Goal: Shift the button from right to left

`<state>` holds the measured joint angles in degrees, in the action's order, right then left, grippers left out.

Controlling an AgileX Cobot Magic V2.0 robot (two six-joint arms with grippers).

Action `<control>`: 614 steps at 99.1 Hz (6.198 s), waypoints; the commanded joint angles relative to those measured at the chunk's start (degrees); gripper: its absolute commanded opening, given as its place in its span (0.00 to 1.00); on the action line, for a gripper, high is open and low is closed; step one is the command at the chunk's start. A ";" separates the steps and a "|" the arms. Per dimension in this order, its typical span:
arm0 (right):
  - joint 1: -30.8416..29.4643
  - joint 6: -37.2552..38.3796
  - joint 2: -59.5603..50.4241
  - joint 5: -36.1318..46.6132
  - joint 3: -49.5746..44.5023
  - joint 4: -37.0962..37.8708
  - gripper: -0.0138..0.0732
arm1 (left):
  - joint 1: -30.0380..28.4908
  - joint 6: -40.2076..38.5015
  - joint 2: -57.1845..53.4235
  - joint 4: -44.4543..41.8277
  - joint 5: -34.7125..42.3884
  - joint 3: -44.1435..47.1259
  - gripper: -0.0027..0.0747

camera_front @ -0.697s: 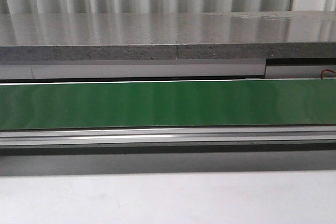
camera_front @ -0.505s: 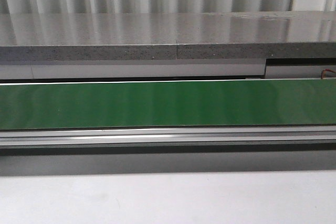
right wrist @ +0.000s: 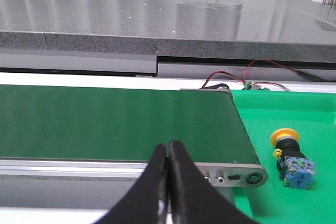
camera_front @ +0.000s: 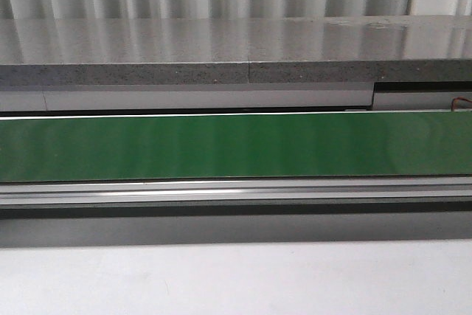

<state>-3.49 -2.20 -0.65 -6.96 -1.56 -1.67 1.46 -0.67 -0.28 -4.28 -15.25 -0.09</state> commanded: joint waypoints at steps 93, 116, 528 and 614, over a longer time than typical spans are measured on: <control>-0.01 -0.79 38.55 -23.55 31.95 -2.18 0.08 | 0.17 -0.53 -1.92 0.46 4.61 1.47 0.01; -0.01 -0.79 46.77 -29.10 37.44 -2.24 0.16 | 0.17 -0.53 -1.92 0.46 4.61 1.47 0.01; 1.29 -5.61 82.13 -48.70 78.44 -3.96 0.08 | 0.17 -0.53 -1.92 0.46 4.61 1.47 0.01; 7.43 -5.56 40.81 -29.64 41.49 -5.09 0.08 | 0.17 -0.53 -1.92 0.46 4.61 1.47 0.01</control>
<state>3.81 -6.97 45.49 -42.38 41.80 -6.28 1.46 -0.67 -0.28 -4.28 -15.25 -0.09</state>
